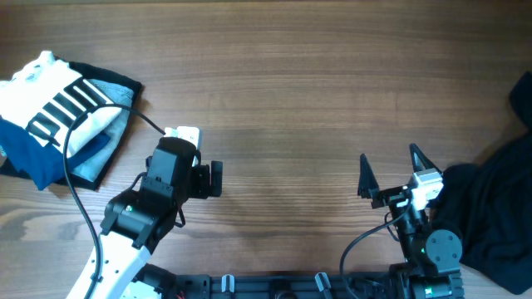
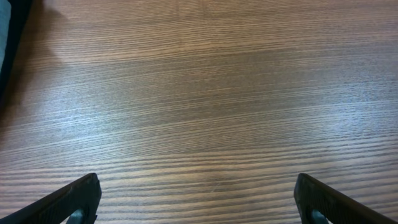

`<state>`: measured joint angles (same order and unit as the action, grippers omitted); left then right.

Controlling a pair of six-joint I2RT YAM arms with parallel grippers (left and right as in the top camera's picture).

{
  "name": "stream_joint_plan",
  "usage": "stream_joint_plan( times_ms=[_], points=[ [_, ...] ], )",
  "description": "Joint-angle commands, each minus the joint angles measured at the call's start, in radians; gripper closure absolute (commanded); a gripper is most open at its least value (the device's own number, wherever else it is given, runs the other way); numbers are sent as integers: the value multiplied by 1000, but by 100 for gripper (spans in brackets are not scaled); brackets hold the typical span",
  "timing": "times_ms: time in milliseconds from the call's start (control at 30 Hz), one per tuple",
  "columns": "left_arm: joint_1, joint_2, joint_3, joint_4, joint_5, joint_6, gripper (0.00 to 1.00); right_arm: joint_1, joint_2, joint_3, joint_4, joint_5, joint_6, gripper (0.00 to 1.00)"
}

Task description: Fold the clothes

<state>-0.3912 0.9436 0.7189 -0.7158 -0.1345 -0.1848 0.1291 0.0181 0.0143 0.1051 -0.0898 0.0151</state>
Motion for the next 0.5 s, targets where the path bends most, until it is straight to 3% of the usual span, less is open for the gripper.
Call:
stream_joint_plan(
  times_ms=[0,100,467],
  points=[
    [-5,1,-4,2,-16,-9,0,2,-16,-10,-91,-60,-140,0],
    [-5,1,-4,2,-16,-9,0,2,-16,-9,-94,-65,-76,0],
    [-5,1,-4,2,-16,-9,0,2,-13,-9,-94,-65,-76,0]
  ],
)
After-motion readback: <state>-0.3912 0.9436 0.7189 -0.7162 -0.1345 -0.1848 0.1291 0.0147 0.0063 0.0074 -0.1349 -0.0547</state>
